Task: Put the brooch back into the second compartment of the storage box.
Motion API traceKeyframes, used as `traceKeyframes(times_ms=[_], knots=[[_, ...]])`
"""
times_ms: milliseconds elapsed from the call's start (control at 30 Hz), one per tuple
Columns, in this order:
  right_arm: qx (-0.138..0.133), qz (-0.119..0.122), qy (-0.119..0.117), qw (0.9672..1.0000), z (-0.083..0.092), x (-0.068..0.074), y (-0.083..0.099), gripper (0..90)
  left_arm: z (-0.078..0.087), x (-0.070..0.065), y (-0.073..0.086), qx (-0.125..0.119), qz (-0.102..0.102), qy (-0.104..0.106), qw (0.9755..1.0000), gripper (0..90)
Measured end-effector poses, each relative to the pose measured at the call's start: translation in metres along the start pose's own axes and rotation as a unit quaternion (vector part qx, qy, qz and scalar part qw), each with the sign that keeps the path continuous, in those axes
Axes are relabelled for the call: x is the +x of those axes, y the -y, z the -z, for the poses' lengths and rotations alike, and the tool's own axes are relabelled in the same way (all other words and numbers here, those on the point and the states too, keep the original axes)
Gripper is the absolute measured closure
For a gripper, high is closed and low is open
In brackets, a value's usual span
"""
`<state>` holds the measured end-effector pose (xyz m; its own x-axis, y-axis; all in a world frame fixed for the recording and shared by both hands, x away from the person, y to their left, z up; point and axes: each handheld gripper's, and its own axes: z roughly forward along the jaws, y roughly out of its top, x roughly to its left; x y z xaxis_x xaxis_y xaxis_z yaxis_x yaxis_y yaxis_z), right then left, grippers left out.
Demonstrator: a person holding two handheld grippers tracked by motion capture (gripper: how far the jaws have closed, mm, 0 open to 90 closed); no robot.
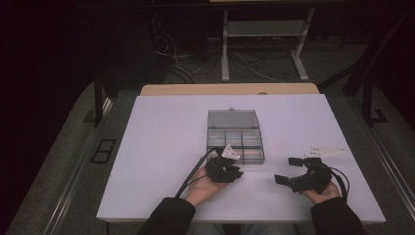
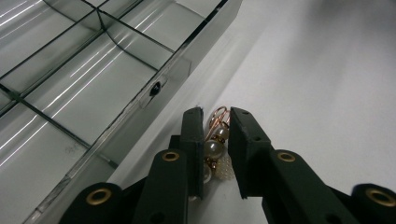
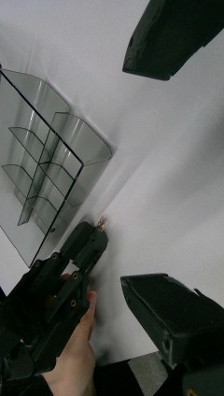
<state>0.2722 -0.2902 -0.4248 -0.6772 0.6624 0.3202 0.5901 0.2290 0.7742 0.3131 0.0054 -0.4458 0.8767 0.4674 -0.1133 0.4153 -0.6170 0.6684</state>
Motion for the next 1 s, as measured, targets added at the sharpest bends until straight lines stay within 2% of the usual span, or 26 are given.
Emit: traceKeyframes(times_ms=[133,400,700,833,933,1000], knots=[[-0.001,-0.002,-0.001,1.0,0.0,0.0,0.0,0.4,0.0,-0.001,0.001,-0.003,-0.003,-0.003,1.0,78.4],[-0.003,-0.003,0.0,1.0,0.002,-0.001,-0.001,0.4,0.002,0.003,0.0,0.007,-0.003,0.015,0.9999,81.5],[-0.007,-0.002,-0.001,1.0,0.003,-0.001,-0.001,0.4,0.005,0.006,0.0,0.004,0.007,0.033,0.9994,81.5],[-0.006,-0.002,-0.001,1.0,0.003,-0.002,-0.001,0.4,0.01,0.006,-0.002,-0.002,0.012,0.047,0.9988,81.5],[-0.006,-0.003,0.0,1.0,0.003,-0.002,-0.001,0.4,0.017,0.006,-0.006,-0.023,0.03,0.071,0.9968,81.5],[-0.006,-0.003,0.0,1.0,0.004,-0.002,-0.001,0.4,0.024,0.006,-0.009,-0.034,0.034,0.079,0.9957,81.5]])
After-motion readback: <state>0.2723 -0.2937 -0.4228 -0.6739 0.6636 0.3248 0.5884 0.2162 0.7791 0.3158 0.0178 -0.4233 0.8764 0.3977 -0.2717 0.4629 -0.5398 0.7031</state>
